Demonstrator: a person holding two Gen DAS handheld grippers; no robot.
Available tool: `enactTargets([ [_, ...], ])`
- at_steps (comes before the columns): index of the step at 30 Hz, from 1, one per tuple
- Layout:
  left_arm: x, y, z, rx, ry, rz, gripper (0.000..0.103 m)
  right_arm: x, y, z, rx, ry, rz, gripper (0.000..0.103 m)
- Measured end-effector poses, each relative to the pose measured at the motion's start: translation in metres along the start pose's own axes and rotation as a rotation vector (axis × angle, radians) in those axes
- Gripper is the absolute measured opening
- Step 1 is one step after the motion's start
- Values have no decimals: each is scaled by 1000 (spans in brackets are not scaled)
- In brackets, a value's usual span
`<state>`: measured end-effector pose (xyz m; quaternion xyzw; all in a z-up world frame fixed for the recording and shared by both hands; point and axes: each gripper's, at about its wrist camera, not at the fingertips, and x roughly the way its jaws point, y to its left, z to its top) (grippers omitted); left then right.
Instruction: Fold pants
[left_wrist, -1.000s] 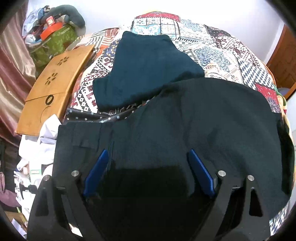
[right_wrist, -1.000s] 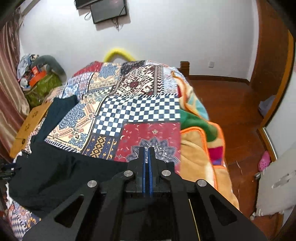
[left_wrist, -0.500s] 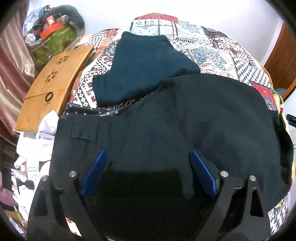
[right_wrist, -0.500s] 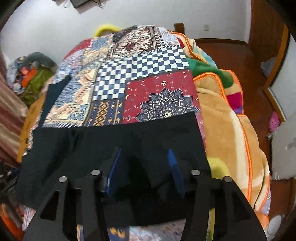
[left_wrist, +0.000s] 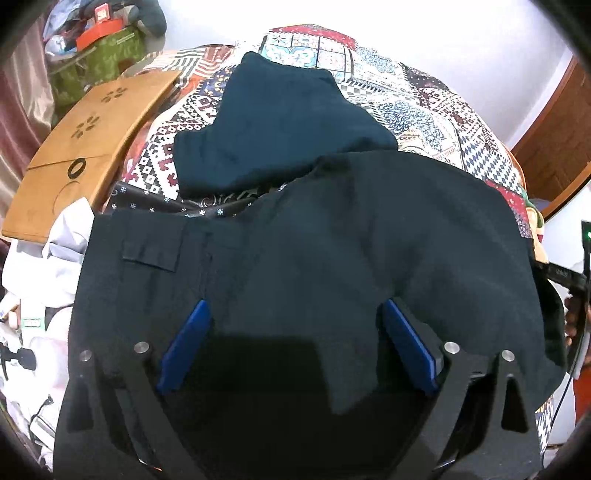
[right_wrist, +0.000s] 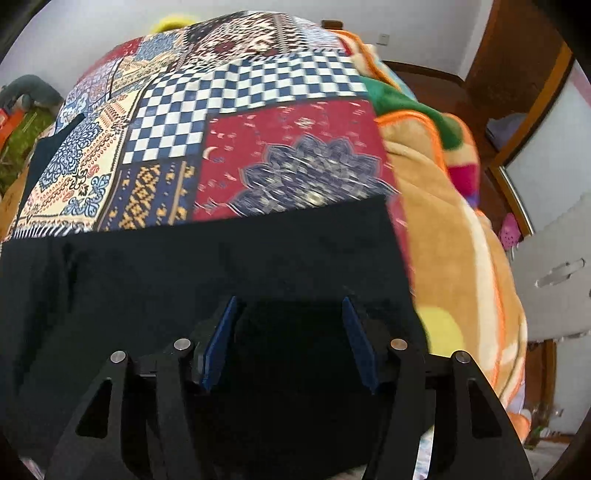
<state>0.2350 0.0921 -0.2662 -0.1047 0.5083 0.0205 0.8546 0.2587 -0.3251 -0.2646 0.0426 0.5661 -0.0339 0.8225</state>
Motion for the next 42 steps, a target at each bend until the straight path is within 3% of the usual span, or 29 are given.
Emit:
enactTargets([
  [5,-7,-1,-3,20,-11,32,95,-24,-32,-27,-13,-4,-37,54],
  [10,-24,8,-6,28,-39,69,95,-53,-49,-43,-77,-35,-133,54],
  [12,-31,15,-6,25,-49,80,95,-68,-49,-42,-97,-66,-161,54],
  [15,-45,32,-3,10,-77,111,95,-88,-30,-34,-151,-125,-123,54],
  [20,-59,76,7,-53,-108,168,95,-109,33,-12,-276,-222,19,54],
  [24,-52,106,5,-81,-78,223,95,-105,98,9,-375,-230,163,54],
  [27,-40,125,-5,-101,-28,237,95,-89,151,24,-447,-210,259,54],
  [34,3,136,-35,-68,93,226,95,-47,252,37,-628,-131,358,54],
  [38,12,132,-39,-63,62,227,95,-25,307,43,-737,-40,402,54],
  [39,12,131,-39,-66,49,222,91,-21,319,43,-767,-21,401,54],
  [42,12,128,-39,-66,22,171,65,-9,349,39,-867,17,394,54],
])
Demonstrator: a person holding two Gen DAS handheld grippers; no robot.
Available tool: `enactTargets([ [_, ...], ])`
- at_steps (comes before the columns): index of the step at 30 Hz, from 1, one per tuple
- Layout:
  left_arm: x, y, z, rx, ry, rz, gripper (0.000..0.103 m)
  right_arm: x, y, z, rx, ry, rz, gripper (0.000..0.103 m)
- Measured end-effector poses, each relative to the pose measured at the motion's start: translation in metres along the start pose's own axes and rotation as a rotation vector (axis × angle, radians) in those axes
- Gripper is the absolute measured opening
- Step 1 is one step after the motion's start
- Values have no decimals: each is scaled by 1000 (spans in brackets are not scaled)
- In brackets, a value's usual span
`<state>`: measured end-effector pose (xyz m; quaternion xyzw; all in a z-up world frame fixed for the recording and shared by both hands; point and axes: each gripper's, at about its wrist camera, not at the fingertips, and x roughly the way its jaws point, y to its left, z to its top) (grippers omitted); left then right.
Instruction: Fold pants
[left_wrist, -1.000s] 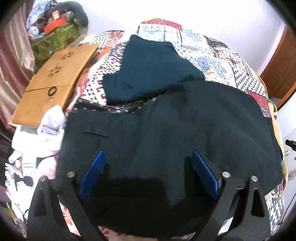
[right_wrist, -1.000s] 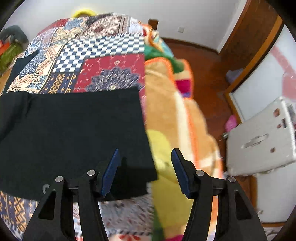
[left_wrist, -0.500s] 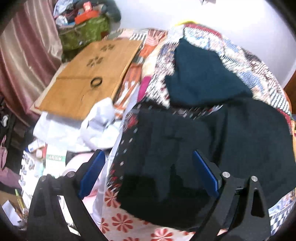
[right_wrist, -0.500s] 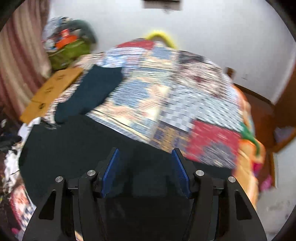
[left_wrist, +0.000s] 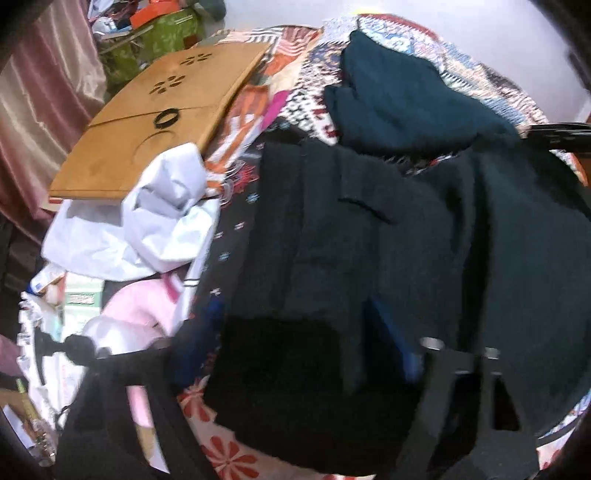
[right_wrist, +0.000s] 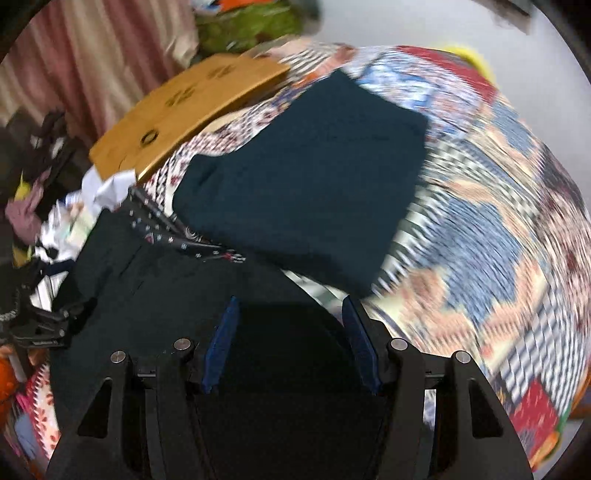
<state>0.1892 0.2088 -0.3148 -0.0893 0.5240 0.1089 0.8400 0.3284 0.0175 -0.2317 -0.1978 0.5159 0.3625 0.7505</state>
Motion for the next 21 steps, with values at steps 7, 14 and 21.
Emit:
enactTargets([
  [7,-13,-9,0,38,-76,39,35,37,25,7,-102,85,-7,26],
  [14,-5,1,1,18,-81,86,35,26,36,-5,-107,-10,-131,4],
  [21,-8,-5,2,60,-60,117,43,-9,9,-31,25,-65,-157,2],
])
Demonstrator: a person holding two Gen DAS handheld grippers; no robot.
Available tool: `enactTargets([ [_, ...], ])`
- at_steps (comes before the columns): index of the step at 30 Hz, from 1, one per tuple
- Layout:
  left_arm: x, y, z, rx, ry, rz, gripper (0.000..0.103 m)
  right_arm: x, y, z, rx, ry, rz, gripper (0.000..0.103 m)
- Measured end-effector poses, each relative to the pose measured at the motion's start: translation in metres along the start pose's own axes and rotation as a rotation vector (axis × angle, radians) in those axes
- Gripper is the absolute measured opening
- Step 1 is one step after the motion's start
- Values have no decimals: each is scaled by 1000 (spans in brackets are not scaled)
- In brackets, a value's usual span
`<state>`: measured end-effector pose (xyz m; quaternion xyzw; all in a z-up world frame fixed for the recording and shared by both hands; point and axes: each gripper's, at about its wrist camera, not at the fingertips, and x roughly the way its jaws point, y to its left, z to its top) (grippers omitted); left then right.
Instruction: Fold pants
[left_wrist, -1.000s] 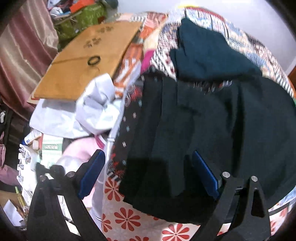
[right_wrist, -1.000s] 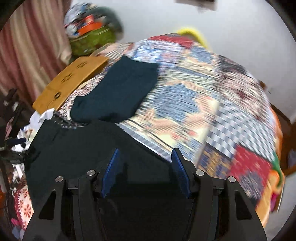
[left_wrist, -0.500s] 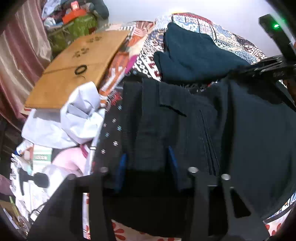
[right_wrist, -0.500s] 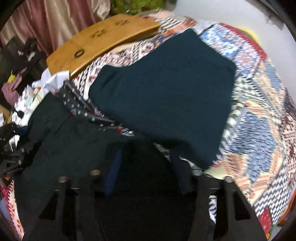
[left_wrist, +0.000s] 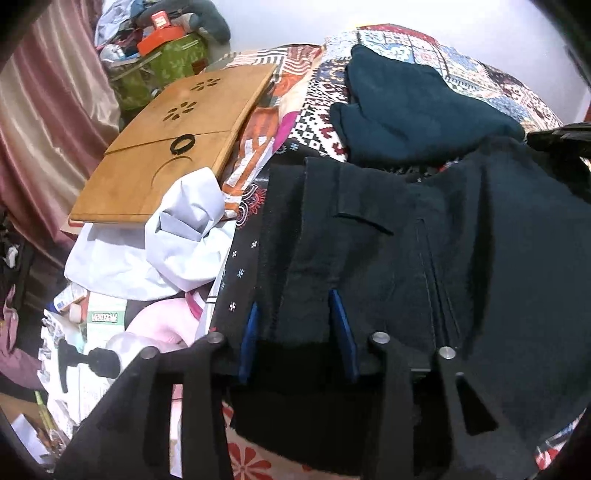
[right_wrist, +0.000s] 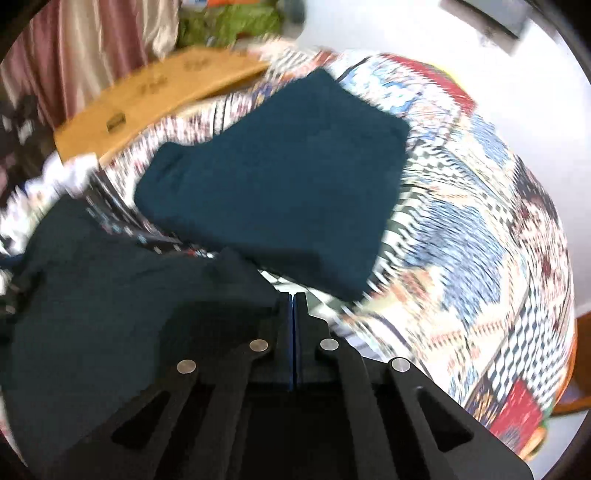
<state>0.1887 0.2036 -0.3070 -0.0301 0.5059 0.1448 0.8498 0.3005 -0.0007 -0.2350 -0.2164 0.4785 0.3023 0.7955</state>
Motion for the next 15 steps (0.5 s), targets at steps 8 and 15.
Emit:
enactTargets([
  [8,-35,-4,24,0,-16,-55,66,-99,-77,-77,323,-174,68,41],
  [15,-44,-22,66,19,-78,-61,89,-132,-160,-188,510,-140,-160,41],
])
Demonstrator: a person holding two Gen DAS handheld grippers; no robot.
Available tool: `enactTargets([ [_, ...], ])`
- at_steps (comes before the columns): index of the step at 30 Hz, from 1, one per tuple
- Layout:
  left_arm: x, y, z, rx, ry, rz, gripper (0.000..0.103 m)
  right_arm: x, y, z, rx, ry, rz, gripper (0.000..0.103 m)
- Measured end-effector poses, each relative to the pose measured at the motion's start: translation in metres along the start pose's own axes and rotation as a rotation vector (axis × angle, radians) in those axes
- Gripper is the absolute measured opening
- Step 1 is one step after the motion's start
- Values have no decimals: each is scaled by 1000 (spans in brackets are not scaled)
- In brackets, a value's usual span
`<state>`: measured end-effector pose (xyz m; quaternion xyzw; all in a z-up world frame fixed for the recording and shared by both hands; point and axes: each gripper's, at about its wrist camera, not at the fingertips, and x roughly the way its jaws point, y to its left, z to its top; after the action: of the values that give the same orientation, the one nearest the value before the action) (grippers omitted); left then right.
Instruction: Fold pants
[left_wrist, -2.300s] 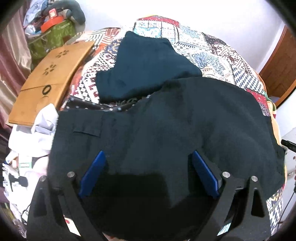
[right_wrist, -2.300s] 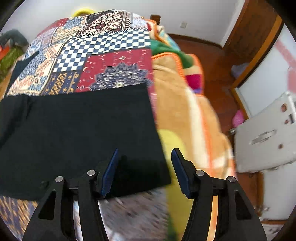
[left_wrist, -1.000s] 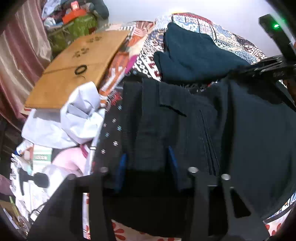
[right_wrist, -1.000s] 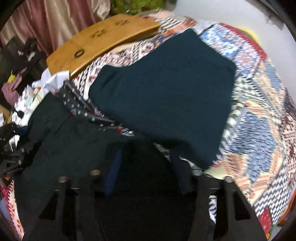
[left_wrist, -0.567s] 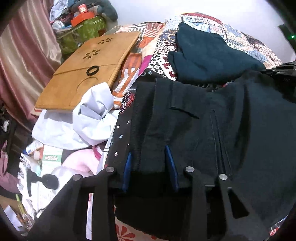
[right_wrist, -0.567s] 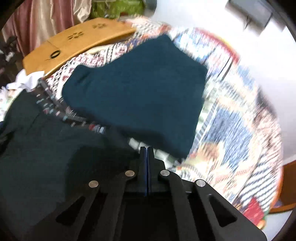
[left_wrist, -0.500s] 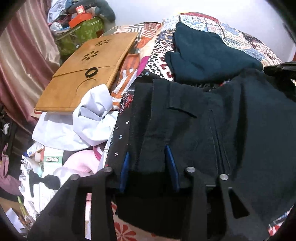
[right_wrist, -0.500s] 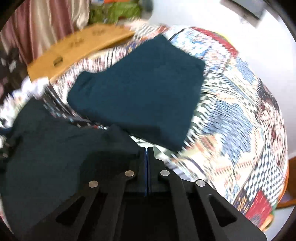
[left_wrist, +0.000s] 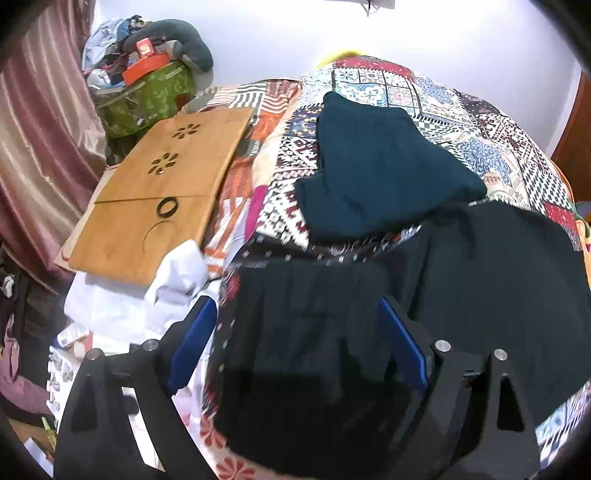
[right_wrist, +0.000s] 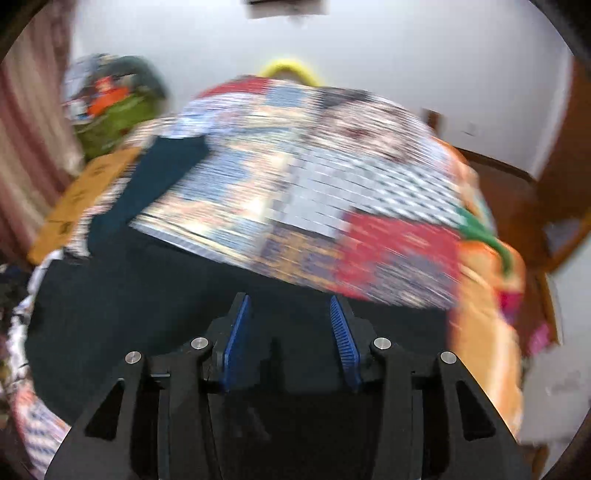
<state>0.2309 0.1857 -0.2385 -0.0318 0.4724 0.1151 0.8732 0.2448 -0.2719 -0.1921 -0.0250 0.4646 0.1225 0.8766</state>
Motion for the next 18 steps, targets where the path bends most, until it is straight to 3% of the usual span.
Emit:
enactTargets([
  [2,16,-5,12,-16,25,-20,89,-2,-35,-15,49,22,-39,41],
  [4,35,-7,19,-21,72,-35,74,1,-64,-28,113,47,-53,41],
  [6,54,-11,21,-8,119,-20,67,4,-82,-37,154,60,-61,41],
  [10,89,-7,16,-4,186,49,67,17,-106,-46,219,65,-34,41],
  [18,107,3,10,-29,202,36,76,54,-117,-41,226,71,-12,41],
])
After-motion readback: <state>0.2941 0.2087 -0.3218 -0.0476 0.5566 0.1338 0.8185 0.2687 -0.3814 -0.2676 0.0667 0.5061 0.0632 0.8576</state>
